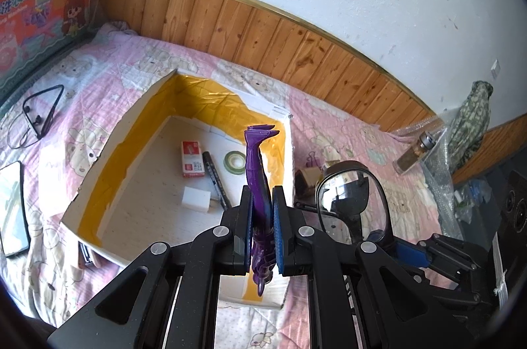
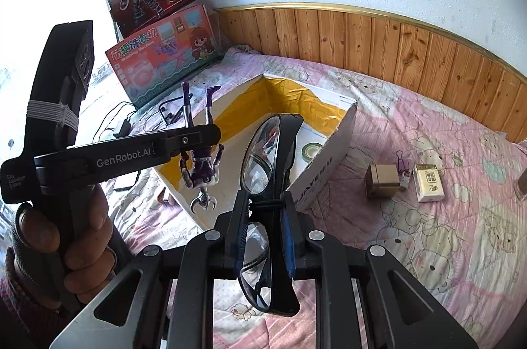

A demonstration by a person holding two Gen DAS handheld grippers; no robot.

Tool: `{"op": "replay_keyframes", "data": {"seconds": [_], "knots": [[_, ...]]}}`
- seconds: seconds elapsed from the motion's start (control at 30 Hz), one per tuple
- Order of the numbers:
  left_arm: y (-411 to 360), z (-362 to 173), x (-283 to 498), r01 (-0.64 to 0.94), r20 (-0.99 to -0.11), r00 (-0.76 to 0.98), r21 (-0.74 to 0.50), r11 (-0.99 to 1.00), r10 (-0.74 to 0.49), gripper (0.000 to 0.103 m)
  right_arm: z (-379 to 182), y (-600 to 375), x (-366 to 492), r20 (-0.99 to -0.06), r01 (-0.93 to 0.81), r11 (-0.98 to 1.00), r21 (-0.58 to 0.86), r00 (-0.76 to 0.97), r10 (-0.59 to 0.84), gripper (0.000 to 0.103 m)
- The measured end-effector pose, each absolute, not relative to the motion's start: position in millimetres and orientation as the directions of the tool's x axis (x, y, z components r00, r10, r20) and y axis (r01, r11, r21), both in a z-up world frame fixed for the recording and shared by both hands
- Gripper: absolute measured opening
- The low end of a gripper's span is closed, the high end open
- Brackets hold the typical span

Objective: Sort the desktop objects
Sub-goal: 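Carry the purple figure and black glasses over the cardboard box with both grippers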

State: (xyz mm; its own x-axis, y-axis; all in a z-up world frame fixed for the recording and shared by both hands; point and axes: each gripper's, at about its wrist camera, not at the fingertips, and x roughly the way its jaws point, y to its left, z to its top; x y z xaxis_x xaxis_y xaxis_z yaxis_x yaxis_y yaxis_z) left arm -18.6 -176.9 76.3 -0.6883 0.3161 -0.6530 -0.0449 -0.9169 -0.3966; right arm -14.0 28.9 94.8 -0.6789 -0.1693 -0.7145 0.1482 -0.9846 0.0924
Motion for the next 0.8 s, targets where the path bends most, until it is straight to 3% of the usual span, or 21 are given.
{"op": "replay_keyframes", "data": {"seconds": [0.8], "knots": [[-228.5,58.1,-71.1,0.022,-0.728,-0.642,-0.333,-0.943,0.242,0.011,88.5,-11.1,-78.9,-0.737,0.285,-0.954,0.095,-0.624,-0.260,0.020]]}}
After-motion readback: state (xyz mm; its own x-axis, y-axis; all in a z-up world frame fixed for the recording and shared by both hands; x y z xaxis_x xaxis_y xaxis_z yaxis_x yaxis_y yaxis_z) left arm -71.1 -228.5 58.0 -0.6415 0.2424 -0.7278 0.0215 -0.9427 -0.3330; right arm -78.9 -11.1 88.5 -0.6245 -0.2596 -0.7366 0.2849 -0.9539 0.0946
